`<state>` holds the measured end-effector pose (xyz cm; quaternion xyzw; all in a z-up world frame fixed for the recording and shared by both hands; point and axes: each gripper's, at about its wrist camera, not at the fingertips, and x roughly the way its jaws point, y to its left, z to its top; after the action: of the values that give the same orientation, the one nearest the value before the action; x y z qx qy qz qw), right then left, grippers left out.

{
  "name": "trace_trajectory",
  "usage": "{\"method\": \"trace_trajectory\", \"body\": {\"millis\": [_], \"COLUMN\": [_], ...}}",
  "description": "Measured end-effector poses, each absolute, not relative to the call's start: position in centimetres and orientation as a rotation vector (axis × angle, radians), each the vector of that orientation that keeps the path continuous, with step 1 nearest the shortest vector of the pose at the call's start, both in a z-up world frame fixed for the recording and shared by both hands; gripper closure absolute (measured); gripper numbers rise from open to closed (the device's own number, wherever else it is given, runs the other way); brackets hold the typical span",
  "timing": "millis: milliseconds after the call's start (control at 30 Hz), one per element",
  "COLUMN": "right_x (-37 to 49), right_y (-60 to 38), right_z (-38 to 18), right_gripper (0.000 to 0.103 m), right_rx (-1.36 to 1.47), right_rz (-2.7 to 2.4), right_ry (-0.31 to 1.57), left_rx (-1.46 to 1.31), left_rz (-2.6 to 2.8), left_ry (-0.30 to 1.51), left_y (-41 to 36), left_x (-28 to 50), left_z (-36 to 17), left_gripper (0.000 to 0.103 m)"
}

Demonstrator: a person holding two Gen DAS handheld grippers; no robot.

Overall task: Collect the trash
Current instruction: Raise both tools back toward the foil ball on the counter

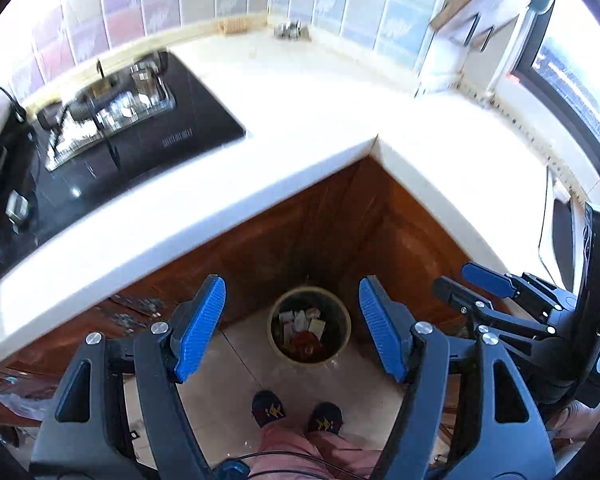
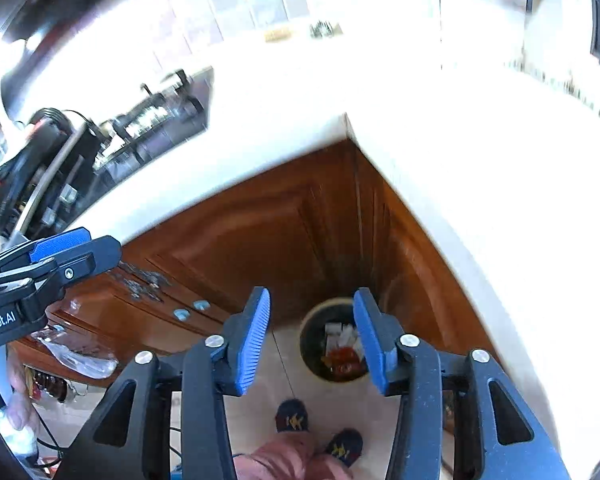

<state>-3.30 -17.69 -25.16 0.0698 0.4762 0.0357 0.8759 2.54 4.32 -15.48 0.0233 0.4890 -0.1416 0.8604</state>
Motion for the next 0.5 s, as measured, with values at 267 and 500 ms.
{"method": "trace_trajectory", "body": {"millis": [267, 500], "right_x": [-4.3, -3.5], "right_y": [-17.7, -18.4], "right_z": [-17.1, -11.9], "right_gripper": [0.053, 0.052], "right_rx": [0.143, 0.135], "right_rz": [0.103, 0.131], "right_ry": [0.849, 0.75], "left_rx": [0.093, 0.113], "left_rz": [-0.304, -0.294], "left_ry": [0.904, 0.824], "left_y": [3.8, 3.1], "left_x": [1.2, 1.7], "left_z": [-7.3, -1.2], "left_gripper": [0.036, 0.036]}}
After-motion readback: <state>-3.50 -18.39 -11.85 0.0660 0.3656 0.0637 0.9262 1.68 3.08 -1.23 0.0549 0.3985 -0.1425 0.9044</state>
